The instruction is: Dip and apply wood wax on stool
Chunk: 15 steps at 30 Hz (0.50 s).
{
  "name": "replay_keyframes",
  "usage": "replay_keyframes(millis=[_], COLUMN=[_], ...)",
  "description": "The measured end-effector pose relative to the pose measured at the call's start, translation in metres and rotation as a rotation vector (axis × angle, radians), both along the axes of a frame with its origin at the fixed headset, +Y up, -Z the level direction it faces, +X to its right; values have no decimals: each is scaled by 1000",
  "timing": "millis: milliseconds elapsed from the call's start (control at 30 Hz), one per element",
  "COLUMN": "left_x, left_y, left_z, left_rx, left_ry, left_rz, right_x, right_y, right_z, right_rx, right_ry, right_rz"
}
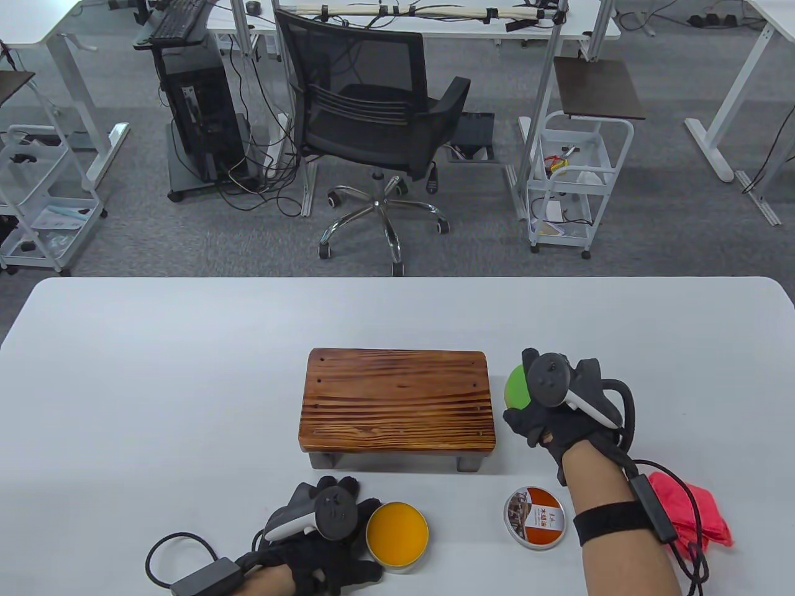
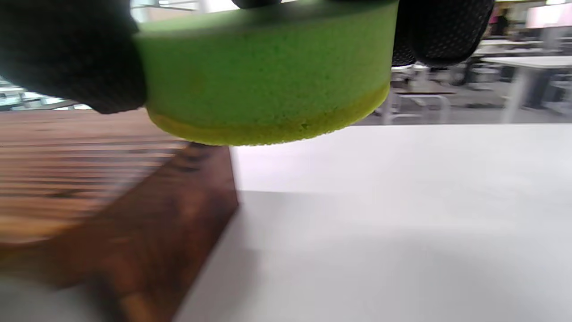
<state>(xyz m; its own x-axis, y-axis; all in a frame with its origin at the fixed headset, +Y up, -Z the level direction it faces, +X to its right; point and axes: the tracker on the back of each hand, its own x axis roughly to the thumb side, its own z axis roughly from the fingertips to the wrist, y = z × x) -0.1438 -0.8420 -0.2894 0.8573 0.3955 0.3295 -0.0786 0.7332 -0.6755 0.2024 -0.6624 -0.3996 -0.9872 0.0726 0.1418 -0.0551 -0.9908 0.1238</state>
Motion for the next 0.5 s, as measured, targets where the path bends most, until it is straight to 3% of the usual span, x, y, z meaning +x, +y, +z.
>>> replay_keyframes(millis=[200, 500], left_x=[0, 0], left_y=[0, 0], left_z=[0, 0], left_rx=[2, 3], left_ry=[-2, -2], left_rz=[-3, -4], right_x=[-57, -117], right_y=[13, -19], right_z=[52, 100], right_rx=[-90, -228], right_ry=[344, 593], right_rz=[64, 140])
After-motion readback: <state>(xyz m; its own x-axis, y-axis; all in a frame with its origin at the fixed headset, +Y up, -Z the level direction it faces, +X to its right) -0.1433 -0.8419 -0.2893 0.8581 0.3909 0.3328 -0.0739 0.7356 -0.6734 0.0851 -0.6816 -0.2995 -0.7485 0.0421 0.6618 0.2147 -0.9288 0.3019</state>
